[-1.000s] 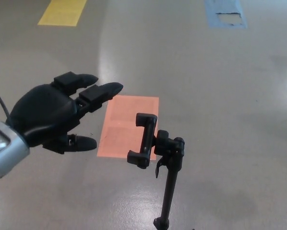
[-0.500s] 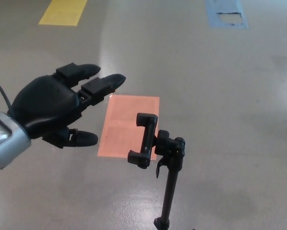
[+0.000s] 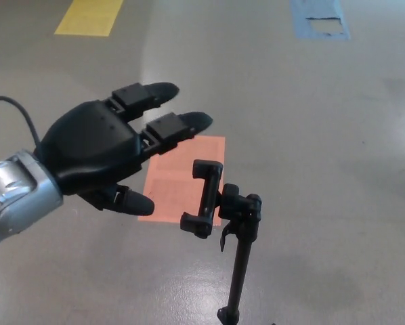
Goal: The robot uses its left hand to grab the top of a phone stand kept on the floor and tilt it upwards to adjust its angle
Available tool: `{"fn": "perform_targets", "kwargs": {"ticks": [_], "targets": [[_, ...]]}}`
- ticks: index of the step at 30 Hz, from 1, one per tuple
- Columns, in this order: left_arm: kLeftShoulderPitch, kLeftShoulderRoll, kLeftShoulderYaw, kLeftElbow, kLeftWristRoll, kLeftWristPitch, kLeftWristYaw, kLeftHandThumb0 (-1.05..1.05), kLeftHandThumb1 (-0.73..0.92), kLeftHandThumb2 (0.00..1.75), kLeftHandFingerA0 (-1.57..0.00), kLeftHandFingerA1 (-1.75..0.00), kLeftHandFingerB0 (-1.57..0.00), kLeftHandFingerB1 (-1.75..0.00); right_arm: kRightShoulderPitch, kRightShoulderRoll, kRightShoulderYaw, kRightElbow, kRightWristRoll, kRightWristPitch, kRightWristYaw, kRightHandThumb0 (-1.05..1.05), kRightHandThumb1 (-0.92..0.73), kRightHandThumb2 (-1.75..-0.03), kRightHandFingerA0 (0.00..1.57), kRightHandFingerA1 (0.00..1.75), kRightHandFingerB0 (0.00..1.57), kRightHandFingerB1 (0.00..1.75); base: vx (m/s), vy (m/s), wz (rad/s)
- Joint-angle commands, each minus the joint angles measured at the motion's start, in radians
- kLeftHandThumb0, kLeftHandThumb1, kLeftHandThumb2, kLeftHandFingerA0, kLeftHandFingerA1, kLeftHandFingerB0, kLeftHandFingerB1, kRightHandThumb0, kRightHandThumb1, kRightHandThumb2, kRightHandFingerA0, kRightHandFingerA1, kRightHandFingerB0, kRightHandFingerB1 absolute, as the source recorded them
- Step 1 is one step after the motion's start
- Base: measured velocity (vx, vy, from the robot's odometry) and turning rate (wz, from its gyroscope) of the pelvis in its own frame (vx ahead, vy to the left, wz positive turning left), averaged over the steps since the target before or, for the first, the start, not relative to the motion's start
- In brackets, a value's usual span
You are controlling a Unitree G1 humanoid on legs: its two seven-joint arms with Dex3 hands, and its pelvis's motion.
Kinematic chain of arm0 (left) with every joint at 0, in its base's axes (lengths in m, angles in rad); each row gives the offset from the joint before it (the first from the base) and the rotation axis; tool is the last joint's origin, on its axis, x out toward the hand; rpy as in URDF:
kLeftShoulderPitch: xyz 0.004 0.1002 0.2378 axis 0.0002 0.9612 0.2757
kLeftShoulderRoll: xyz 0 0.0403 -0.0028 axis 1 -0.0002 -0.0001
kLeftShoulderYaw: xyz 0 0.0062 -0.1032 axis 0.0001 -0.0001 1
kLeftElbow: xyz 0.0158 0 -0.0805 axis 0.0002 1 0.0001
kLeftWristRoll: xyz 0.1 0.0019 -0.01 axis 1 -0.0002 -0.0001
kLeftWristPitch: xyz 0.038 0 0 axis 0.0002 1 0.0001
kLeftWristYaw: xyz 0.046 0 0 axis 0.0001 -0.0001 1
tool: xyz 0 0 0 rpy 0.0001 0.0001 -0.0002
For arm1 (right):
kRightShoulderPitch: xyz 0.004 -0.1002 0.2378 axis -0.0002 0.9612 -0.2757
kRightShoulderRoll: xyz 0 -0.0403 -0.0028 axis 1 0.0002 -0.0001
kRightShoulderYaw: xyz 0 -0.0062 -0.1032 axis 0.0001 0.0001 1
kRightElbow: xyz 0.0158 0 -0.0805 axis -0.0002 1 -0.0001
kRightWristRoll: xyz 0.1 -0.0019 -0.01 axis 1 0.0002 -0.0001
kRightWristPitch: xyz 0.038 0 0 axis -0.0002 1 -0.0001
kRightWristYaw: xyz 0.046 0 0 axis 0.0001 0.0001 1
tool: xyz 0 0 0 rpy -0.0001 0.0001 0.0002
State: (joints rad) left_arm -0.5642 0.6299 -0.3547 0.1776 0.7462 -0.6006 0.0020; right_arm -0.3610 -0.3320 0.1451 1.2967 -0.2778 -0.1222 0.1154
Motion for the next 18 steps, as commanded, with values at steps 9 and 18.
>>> {"fn": "perform_targets", "kwargs": {"ticks": [9,18], "targets": [[0.007,-0.002,-0.017,-0.043,0.065,0.021,-0.054,-0.63,0.4,0.79,-0.04,-0.17,-0.04,-0.29,-0.009,-0.03,0.01,0.003,-0.014,0.012,0.023,-0.6,-0.75,-0.63,0.21,0.39,0.21,0.32,0.0,0.0,0.0],[0.006,0.02,-0.043,-0.049,0.139,0.028,-0.073,-0.24,0.37,0.67,0.0,-0.15,0.0,-0.27,-0.006,-0.031,0.004,0.005,-0.012,0.012,0.026,-0.6,-0.75,-0.64,0.23,0.39,0.21,0.31,0.0,0.0,0.0]]}}
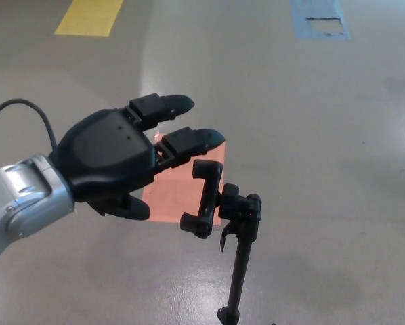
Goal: The robot uses its left hand to grab the top of a phone stand kept on the floor and tilt it upwards to adjust its angle
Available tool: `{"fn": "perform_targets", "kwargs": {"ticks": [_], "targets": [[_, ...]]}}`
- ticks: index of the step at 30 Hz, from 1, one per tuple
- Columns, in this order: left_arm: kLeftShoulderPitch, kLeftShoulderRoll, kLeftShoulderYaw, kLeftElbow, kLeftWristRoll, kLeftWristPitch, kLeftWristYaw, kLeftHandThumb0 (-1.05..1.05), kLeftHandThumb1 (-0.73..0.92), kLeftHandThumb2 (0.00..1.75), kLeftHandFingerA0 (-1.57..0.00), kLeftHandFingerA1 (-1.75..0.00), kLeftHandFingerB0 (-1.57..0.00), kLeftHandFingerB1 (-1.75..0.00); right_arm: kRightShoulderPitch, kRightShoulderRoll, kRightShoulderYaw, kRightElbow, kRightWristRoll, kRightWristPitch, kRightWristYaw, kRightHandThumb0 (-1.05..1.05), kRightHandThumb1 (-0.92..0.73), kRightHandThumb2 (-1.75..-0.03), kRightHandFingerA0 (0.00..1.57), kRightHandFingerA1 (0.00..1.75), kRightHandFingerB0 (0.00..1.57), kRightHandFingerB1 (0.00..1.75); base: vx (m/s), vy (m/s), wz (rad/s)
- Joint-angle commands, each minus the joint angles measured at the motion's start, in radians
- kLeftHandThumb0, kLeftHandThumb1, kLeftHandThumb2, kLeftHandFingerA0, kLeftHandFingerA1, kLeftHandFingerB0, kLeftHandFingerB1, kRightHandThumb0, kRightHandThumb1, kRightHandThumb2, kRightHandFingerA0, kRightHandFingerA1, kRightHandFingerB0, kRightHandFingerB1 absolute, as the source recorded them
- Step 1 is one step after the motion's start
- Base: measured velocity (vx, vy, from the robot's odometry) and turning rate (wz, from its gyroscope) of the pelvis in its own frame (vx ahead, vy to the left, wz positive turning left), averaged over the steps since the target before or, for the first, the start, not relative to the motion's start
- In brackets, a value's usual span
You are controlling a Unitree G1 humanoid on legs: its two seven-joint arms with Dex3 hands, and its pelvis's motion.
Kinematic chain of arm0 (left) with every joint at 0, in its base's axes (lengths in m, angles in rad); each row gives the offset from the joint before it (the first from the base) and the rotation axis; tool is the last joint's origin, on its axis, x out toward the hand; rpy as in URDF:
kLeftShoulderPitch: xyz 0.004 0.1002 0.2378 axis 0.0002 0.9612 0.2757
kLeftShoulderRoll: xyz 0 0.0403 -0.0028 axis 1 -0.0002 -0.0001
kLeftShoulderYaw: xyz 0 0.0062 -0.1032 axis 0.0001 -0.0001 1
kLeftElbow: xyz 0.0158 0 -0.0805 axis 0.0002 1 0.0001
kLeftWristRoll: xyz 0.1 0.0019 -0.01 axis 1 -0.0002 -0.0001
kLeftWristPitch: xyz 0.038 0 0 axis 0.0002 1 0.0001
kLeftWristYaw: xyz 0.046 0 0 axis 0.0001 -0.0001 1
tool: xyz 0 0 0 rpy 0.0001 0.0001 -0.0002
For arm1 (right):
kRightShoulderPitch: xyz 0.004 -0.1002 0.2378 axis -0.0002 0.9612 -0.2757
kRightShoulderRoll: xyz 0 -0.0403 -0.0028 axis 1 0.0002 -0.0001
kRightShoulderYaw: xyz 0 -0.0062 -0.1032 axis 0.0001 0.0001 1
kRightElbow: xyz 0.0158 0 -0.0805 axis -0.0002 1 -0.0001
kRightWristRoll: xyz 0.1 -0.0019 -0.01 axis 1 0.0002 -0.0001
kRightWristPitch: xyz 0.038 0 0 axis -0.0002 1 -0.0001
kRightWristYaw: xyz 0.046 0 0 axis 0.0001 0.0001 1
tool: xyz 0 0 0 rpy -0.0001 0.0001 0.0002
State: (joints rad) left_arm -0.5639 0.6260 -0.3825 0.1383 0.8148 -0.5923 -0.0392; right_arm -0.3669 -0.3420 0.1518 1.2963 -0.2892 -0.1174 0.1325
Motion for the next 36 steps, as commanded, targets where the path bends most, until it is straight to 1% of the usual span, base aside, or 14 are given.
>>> {"fn": "perform_targets", "kwargs": {"ticks": [1,2,3,6,7,9,13,14,15,23,26,27,28,36], "targets": [[0.008,0.025,-0.017,-0.012,0.079,0.021,-0.032,-0.21,0.43,0.54,0.0,-0.19,-0.01,-0.26,0.001,-0.022,-0.002,0.005,-0.002,0.007,0.009,-0.6,-0.75,-0.64,0.22,0.39,0.21,0.31,0.0,0.0,0.0],[0.009,0.025,-0.018,-0.012,0.082,0.02,-0.029,-0.21,0.43,0.54,0.0,-0.19,-0.01,-0.26,0.001,-0.023,-0.001,0.005,-0.003,0.007,0.009,-0.6,-0.75,-0.64,0.22,0.39,0.21,0.31,0.0,0.0,0.0],[0.013,0.024,-0.018,-0.01,0.084,0.017,-0.022,-0.17,0.39,0.68,-0.01,-0.17,0.0,-0.27,0.001,-0.024,0.001,0.005,-0.005,0.006,0.01,-0.6,-0.74,-0.63,0.21,0.39,0.21,0.32,0.0,0.0,0.0],[0.02,0.026,-0.017,-0.02,0.095,0.02,-0.024,-0.19,0.39,0.68,0.0,-0.16,0.0,-0.26,-0.004,-0.024,-0.001,0.005,-0.004,0.009,0.013,-0.6,-0.74,-0.62,0.21,0.39,0.22,0.32,0.0,0.0,0.0],[0.024,0.024,-0.016,-0.02,0.099,0.02,-0.015,-0.16,0.47,0.54,0.0,-0.22,0.0,-0.25,-0.005,-0.023,-0.006,0.005,0.001,0.007,0.016,-0.59,-0.74,-0.63,0.22,0.39,0.22,0.32,0.0,0.0,0.0],[0.027,0.022,-0.013,-0.017,0.1,0.017,-0.006,-0.18,0.4,0.66,-0.03,-0.17,0.0,-0.26,-0.006,-0.022,-0.013,0.003,0.007,0.007,0.018,-0.58,-0.73,-0.63,0.22,0.39,0.23,0.32,0.0,0.0,0.0],[0.031,0.016,-0.012,-0.019,0.1,0.018,-0.011,-0.2,0.4,0.69,-0.01,-0.17,0.0,-0.26,-0.009,-0.026,-0.008,0.003,-0.001,0.007,0.019,-0.59,-0.74,-0.63,0.21,0.38,0.23,0.31,0.0,0.0,0.0],[0.032,0.016,-0.012,-0.021,0.099,0.019,-0.015,-0.2,0.4,0.69,-0.01,-0.17,0.0,-0.26,-0.009,-0.026,-0.007,0.003,-0.003,0.007,0.019,-0.59,-0.74,-0.63,0.21,0.38,0.23,0.31,0.0,0.0,0.0],[0.034,0.015,-0.012,-0.022,0.101,0.02,-0.015,-0.18,0.48,0.55,0.0,-0.22,0.0,-0.26,-0.011,-0.026,-0.009,0.003,0.0,0.011,0.024,-0.58,-0.74,-0.63,0.21,0.37,0.23,0.31,0.0,0.0,0.0],[0.042,0.013,-0.014,-0.03,0.12,0.023,-0.001,-0.19,0.47,0.55,0.0,-0.23,0.0,-0.25,-0.017,-0.027,-0.008,0.004,-0.001,0.011,0.034,-0.57,-0.74,-0.63,0.21,0.38,0.23,0.32,0.0,0.0,0.0],[0.043,0.009,-0.016,-0.026,0.119,0.019,0.007,-0.24,0.4,0.66,-0.04,-0.19,-0.01,-0.26,-0.017,-0.028,-0.007,0.004,-0.002,0.007,0.037,-0.58,-0.74,-0.63,0.21,0.39,0.23,0.32,0.0,0.0,0.0],[0.046,0.009,-0.016,-0.026,0.118,0.02,0.006,-0.23,0.47,0.54,-0.02,-0.24,0.0,-0.29,-0.016,-0.029,-0.009,0.004,0.0,0.007,0.041,-0.58,-0.74,-0.63,0.2,0.38,0.23,0.32,0.0,0.0,0.0],[0.048,0.008,-0.017,-0.027,0.12,0.023,0.004,-0.24,0.39,0.65,-0.03,-0.18,-0.01,-0.25,-0.016,-0.029,-0.011,0.004,0.002,0.007,0.043,-0.57,-0.74,-0.63,0.21,0.38,0.24,0.32,0.0,0.0,0.0],[0.048,0.006,-0.023,-0.014,0.125,0.037,-0.009,-0.29,0.43,0.66,-0.05,-0.17,-0.03,-0.26,-0.027,-0.03,-0.012,0.004,0.002,0.01,0.049,-0.57,-0.74,-0.63,0.22,0.37,0.25,0.31,0.0,0.0,0.0]]}}
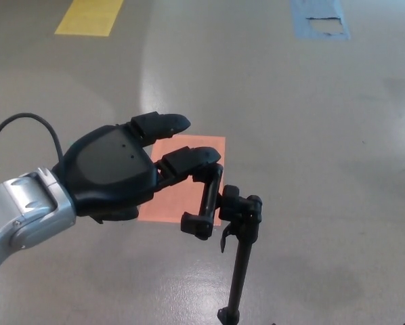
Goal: The robot uses its left hand to grab the top of a phone stand kept on the floor and tilt it upwards to adjust its angle
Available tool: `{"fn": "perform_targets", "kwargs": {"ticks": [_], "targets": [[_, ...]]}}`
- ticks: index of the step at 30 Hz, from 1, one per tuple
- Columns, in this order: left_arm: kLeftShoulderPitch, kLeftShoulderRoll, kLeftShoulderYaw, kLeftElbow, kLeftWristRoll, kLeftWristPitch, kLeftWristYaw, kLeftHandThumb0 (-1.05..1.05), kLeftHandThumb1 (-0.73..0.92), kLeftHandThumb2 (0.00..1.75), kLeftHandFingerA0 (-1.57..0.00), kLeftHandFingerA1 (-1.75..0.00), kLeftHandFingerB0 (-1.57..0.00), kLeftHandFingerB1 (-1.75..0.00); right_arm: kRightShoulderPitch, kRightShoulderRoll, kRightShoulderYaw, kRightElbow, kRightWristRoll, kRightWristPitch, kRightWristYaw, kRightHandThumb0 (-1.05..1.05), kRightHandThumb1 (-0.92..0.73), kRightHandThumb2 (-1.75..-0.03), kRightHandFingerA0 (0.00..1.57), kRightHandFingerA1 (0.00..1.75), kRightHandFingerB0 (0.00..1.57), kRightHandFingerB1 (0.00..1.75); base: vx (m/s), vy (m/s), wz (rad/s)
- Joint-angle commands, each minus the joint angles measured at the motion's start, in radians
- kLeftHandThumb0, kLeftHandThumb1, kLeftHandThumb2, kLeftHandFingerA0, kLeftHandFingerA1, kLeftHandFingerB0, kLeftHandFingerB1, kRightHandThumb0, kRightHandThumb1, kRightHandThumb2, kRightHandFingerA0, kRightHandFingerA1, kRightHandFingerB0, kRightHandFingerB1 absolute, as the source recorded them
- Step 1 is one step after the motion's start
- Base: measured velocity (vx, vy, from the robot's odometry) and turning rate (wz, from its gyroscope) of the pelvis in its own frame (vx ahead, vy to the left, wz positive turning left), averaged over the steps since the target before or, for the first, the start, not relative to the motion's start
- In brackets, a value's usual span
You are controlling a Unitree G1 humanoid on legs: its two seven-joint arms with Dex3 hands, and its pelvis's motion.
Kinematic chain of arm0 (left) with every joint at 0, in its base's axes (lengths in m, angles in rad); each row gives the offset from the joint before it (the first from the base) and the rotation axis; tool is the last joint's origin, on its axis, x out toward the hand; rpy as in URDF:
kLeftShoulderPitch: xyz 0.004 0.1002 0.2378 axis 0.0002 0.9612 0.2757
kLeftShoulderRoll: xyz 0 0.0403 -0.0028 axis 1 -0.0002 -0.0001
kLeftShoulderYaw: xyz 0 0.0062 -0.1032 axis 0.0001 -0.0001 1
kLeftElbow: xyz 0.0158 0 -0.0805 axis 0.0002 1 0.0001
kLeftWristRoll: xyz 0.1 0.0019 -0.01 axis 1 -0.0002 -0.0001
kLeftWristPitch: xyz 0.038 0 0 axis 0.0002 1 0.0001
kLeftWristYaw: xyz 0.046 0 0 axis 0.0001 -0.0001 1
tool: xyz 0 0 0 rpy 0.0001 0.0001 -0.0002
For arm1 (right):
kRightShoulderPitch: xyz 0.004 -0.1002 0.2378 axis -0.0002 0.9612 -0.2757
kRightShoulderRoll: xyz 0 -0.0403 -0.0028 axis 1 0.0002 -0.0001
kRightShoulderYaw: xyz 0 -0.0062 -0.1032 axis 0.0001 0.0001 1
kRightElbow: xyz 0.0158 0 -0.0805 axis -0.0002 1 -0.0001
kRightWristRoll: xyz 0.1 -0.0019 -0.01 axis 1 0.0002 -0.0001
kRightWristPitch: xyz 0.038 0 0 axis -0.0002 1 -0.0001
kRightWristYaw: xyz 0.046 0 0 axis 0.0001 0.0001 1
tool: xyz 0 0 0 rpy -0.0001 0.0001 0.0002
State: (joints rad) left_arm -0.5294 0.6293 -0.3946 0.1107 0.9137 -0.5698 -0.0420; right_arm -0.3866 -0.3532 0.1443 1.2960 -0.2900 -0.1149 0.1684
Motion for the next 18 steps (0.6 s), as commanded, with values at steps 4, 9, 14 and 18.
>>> {"fn": "perform_targets", "kwargs": {"ticks": [4,9,14,18], "targets": [[0.015,0.002,-0.013,0.018,0.029,0.015,-0.009,-0.3,0.46,0.54,0.0,-0.24,0.0,-0.28,-0.011,-0.018,-0.003,0.005,0.001,0.009,0.013,-0.56,-0.74,-0.63,0.23,0.38,0.26,0.32,0.0,0.0,0.0],[0.021,0.004,-0.016,0.018,0.022,0.018,-0.029,-0.41,0.3,0.67,0.0,-0.16,0.0,-0.26,-0.019,-0.017,0.006,0.007,-0.008,0.014,0.011,-0.56,-0.74,-0.62,0.24,0.36,0.27,0.31,0.0,0.0,0.0],[0.037,0.008,-0.026,0.043,0.04,0.016,-0.005,-0.45,0.31,0.71,0.0,-0.16,0.0,-0.28,-0.028,-0.015,0.008,0.01,-0.009,0.018,0.016,-0.57,-0.74,-0.63,0.24,0.37,0.28,0.32,0.0,0.0,0.0],[0.046,0.013,-0.028,0.051,0.044,0.013,0.004,-0.42,0.3,0.67,-0.02,-0.16,0.0,-0.26,-0.033,-0.012,0.01,0.011,-0.01,0.019,0.019,-0.57,-0.74,-0.63,0.24,0.37,0.28,0.33,0.0,0.0,0.0]]}}
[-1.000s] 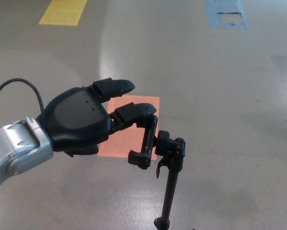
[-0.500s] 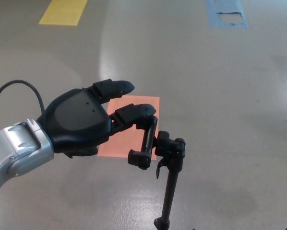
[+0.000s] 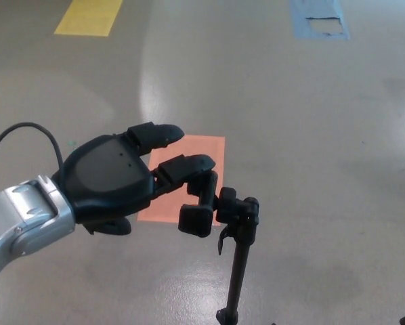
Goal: The robot uses its left hand to grab the top of a phone stand kept on the floor and tilt it upwards to adjust its angle
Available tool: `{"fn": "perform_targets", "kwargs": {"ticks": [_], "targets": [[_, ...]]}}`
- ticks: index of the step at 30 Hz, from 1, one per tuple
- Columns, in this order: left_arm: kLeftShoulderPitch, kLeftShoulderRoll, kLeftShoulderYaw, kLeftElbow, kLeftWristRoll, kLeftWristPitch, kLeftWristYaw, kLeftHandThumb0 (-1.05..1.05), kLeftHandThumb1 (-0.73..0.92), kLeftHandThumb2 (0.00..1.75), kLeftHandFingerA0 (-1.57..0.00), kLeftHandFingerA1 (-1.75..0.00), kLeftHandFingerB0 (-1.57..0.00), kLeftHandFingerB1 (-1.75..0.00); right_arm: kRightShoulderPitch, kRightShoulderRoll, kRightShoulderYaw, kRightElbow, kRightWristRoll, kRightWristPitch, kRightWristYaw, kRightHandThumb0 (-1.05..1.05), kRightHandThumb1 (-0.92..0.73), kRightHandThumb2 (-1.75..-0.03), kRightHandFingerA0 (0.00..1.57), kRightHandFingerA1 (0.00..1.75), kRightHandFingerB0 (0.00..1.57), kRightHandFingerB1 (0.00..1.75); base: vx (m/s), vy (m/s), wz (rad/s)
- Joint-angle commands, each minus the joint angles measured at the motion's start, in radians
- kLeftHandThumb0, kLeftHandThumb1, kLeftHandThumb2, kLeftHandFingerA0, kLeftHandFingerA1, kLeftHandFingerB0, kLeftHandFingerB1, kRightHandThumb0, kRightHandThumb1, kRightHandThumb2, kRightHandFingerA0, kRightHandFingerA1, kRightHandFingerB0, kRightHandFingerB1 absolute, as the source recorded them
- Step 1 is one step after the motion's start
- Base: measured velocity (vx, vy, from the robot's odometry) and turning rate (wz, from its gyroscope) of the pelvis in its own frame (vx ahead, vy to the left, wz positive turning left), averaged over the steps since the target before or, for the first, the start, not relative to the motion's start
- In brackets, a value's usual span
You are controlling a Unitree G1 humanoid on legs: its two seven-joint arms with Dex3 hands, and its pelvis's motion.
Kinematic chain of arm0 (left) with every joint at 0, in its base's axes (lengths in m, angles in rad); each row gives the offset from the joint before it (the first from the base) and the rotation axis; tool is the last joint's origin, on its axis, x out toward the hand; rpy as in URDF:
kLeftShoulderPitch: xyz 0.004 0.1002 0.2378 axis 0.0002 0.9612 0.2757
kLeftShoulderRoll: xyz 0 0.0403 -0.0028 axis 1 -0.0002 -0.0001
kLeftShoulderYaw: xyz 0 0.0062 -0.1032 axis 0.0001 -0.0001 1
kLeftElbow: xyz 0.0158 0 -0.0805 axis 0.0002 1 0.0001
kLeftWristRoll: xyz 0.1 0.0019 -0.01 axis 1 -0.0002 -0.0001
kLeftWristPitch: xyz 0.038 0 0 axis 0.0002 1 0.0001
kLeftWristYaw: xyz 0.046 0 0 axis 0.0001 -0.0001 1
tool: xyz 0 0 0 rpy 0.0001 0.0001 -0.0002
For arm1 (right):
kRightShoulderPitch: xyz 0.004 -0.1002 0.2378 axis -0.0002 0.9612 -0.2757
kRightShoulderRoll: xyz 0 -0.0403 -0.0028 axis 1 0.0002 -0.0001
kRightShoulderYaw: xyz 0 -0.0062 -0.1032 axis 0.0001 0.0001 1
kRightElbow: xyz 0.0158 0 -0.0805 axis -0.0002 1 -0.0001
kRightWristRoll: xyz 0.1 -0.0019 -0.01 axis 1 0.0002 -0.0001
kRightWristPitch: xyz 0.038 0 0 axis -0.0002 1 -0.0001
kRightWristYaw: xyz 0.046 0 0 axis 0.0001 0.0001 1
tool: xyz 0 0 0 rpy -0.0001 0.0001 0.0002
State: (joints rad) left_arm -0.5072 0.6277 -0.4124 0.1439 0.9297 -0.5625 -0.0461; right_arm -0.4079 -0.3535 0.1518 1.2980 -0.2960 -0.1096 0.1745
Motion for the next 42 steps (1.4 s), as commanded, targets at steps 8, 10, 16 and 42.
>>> {"fn": "perform_targets", "kwargs": {"ticks": [8,10,16,42], "targets": [[0.056,0.028,-0.009,0.023,0.04,0.005,0.03,-0.38,0.41,0.64,-0.04,-0.18,-0.02,-0.25,-0.023,-0.004,0.004,0.011,-0.005,0.015,0.022,-0.57,-0.73,-0.62,0.26,0.39,0.31,0.33,0.0,0.0,0.0],[0.065,0.029,-0.011,0.022,0.044,0.004,0.038,-0.35,0.46,0.54,-0.02,-0.24,-0.02,-0.28,-0.019,-0.004,0.006,0.011,-0.007,0.013,0.022,-0.56,-0.73,-0.63,0.27,0.38,0.3,0.33,0.0,0.0,0.0],[0.096,0.035,-0.02,0.026,0.069,-0.003,0.071,-0.35,0.46,0.54,-0.02,-0.24,-0.01,-0.28,-0.021,-0.004,0.019,0.012,-0.016,0.016,0.024,-0.56,-0.74,-0.62,0.26,0.39,0.31,0.33,0.0,0.0,0.0],[0.089,0.035,-0.017,0.009,0.068,0.018,0.037,-0.4,0.44,0.65,-0.05,-0.18,-0.03,-0.24,-0.033,-0.014,0.025,0.01,-0.017,0.012,0.036,-0.56,-0.74,-0.63,0.29,0.39,0.29,0.32,0.0,0.0,0.0]]}}
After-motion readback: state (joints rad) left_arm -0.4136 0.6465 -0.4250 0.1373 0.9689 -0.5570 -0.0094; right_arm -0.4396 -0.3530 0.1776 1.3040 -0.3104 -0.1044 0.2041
